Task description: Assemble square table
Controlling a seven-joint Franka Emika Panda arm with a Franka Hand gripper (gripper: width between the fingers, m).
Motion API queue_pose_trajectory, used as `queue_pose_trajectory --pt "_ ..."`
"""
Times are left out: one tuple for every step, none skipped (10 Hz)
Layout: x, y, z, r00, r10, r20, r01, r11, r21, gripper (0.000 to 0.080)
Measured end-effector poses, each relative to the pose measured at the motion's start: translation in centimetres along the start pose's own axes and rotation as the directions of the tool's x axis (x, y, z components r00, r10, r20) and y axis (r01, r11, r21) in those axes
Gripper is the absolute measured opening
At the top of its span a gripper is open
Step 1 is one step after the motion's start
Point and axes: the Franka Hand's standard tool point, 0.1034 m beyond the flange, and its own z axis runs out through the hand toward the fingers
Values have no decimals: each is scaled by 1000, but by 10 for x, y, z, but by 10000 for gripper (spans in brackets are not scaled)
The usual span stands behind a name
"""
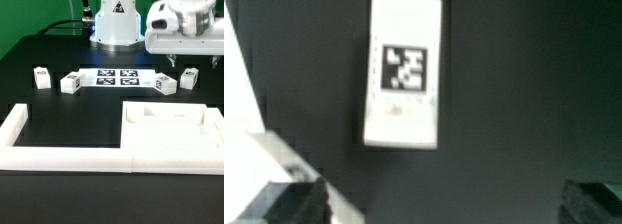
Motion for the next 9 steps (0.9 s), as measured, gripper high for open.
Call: queue_pose_trajectory --pt "5 -2 2 999 8 32 -8 1000 -3 649" --pt "1 1 3 994 9 105 -8 1000 -9 649" --pt "3 3 4 989 17 146 -16 1000 -10 649" --pt "1 5 5 978 23 206 -21 1000 -15 649" --pt "5 5 7 980 31 198 -29 999 -13 649" --pt "-2 9 17 970 68 235 -62 998 -31 649" --pt "-5 12 26 961 104 257 -94 994 -49 649" --pt "-6 10 33 958 121 260 -108 992 -63 649" --pt "-5 10 32 959 118 258 -106 993 -59 649"
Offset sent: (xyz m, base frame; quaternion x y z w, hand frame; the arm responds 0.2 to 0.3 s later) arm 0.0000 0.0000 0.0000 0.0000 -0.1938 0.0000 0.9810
